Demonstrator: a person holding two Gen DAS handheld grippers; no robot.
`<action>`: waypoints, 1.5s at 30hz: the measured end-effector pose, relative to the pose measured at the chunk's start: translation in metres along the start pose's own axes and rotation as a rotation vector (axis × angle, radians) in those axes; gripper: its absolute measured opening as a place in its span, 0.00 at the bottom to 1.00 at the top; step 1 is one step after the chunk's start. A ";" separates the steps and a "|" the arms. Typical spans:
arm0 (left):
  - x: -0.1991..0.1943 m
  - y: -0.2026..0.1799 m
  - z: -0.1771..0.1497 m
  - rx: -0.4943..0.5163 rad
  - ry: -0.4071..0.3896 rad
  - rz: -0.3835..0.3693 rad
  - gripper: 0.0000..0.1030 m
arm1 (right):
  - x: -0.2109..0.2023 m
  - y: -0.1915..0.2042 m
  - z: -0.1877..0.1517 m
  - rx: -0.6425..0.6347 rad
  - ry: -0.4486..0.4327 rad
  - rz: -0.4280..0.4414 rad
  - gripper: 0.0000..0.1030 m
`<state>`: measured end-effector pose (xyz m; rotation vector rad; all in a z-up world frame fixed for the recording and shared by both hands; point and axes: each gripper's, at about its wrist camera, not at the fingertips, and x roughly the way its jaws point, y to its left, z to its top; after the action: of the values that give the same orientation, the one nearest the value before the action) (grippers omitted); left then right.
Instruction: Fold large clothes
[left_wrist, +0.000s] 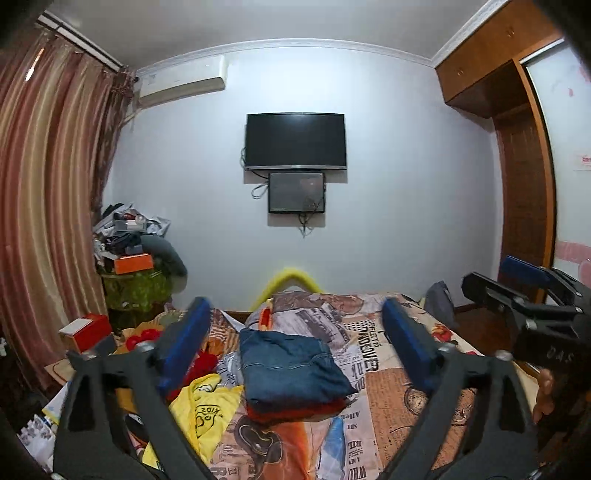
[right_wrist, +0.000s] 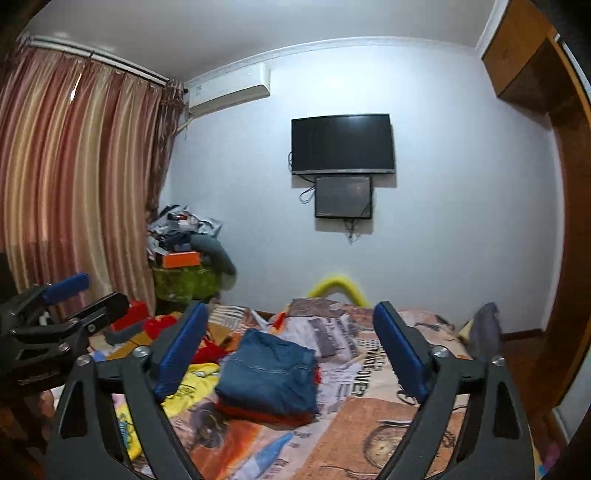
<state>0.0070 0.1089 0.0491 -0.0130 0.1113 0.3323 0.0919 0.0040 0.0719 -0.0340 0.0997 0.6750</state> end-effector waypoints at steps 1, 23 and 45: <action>0.000 0.001 -0.002 -0.003 0.003 0.013 0.99 | -0.001 0.002 -0.001 -0.008 -0.002 -0.011 0.96; 0.012 0.005 -0.025 -0.016 0.059 0.075 0.99 | -0.005 -0.012 -0.018 0.060 0.061 -0.037 1.00; 0.023 0.004 -0.031 -0.027 0.092 0.064 0.99 | -0.007 -0.015 -0.017 0.074 0.105 -0.027 1.00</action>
<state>0.0242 0.1198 0.0161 -0.0513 0.1988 0.3972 0.0948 -0.0130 0.0552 0.0002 0.2248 0.6420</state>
